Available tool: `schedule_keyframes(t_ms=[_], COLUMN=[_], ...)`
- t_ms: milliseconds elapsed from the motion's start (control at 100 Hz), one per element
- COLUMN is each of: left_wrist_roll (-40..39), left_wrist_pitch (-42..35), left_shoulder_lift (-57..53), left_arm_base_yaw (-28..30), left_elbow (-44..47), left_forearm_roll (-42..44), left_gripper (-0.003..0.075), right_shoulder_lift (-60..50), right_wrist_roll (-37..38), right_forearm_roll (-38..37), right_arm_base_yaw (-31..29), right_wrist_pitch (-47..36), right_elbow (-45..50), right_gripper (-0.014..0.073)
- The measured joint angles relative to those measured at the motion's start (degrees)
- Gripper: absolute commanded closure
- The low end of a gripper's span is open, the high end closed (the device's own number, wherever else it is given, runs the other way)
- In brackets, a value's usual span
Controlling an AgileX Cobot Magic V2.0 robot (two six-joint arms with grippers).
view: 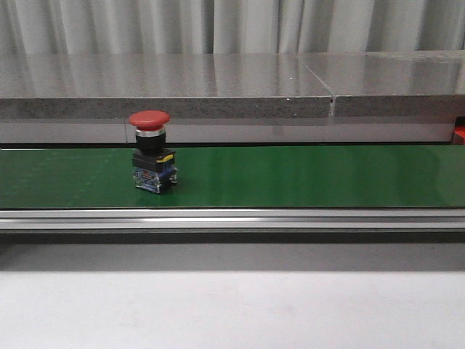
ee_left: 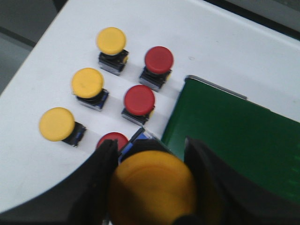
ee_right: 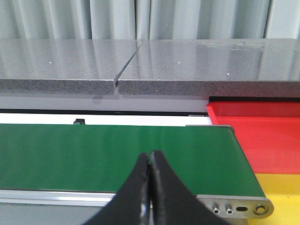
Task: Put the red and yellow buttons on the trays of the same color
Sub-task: 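Set the yellow button on the green belt and open the left gripper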
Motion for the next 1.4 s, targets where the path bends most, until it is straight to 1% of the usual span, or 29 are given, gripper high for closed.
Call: schedule_keyframes(t_ms=[180, 320, 530, 770, 820, 890, 920, 940, 970, 980, 1000, 1010, 1020, 1060, 1130, 1190, 1400], left_wrist_roll=[1.12, 1.56, 1.59, 1.7, 1.7, 2.2, 2.63, 2.78, 3.35, 3.49, 3.82, 3.82, 4.2, 4.57, 5.06, 5.19, 6.04], left_wrist_pitch=[2.1, 3.1, 3.1, 3.73, 3.92, 4.05, 4.14, 4.3, 4.28, 4.32, 4.44, 4.42, 4.42, 4.46, 4.79, 4.93, 5.39], left_shoulder_lift=[5.94, 11.1, 17.02, 20.48, 20.84, 20.84, 20.84, 20.84, 20.84, 20.84, 20.84, 20.84, 20.84, 20.9, 20.9, 20.9, 20.9], left_arm_base_yaw=[-6.12, -9.27, -10.43, -10.43, -10.43, -10.47, -10.58, -10.58, -10.71, -10.71, -10.71, -10.75, -10.75, -10.75, -10.75, -10.75, -10.75], left_elbow=[-3.16, -5.26, -7.45, -7.71, -7.71, -7.77, -7.77, -7.77, -7.85, -7.85, -7.85, -7.85, -7.85, -7.85, -7.85, -7.85, -9.68], left_forearm_roll=[0.0, -0.02, -0.12, -0.12, -0.12, -0.37, -0.37, -0.47, -0.49, -0.59, -0.59, -0.69, -0.7, -0.7, -0.34, -0.34, -0.35], left_gripper=[0.0739, 0.0739, 0.0739, 0.073, 0.0696, 0.0596, 0.0527, 0.0496, 0.041, 0.0392, 0.0317, 0.0317, 0.028, 0.0178, 0.0063, 0.0032, 0.006], right_shoulder_lift=[0.0, 0.0, 0.0, 0.0, 0.0, 0.0, 0.0, 0.0, 0.0, 0.0, 0.0, 0.0, 0.0, 0.0, 0.0, 0.0, 0.0], right_wrist_roll=[0.0, 0.0, 0.0, 0.0, 0.0, 0.0, 0.0, 0.0, 0.0, 0.0, 0.0, 0.0, 0.0, 0.0, 0.0, 0.0, 0.0], right_forearm_roll=[0.0, 0.0, 0.0, 0.0, 0.0, 0.0, 0.0, 0.0, 0.0, 0.0, 0.0, 0.0, 0.0, 0.0, 0.0, 0.0, 0.0], right_arm_base_yaw=[0.0, 0.0, 0.0, 0.0, 0.0, 0.0, 0.0, 0.0, 0.0, 0.0, 0.0, 0.0, 0.0, 0.0, 0.0, 0.0, 0.0], right_wrist_pitch=[0.0, 0.0, 0.0, 0.0, 0.0, 0.0, 0.0, 0.0, 0.0, 0.0, 0.0, 0.0, 0.0, 0.0, 0.0, 0.0, 0.0], right_elbow=[0.0, 0.0, 0.0, 0.0, 0.0, 0.0, 0.0, 0.0, 0.0, 0.0, 0.0, 0.0, 0.0, 0.0, 0.0, 0.0, 0.0], right_gripper=[0.066, 0.066, 0.066, 0.066, 0.066, 0.066, 0.066, 0.066, 0.066, 0.066, 0.066, 0.066, 0.066, 0.066, 0.066, 0.066, 0.066])
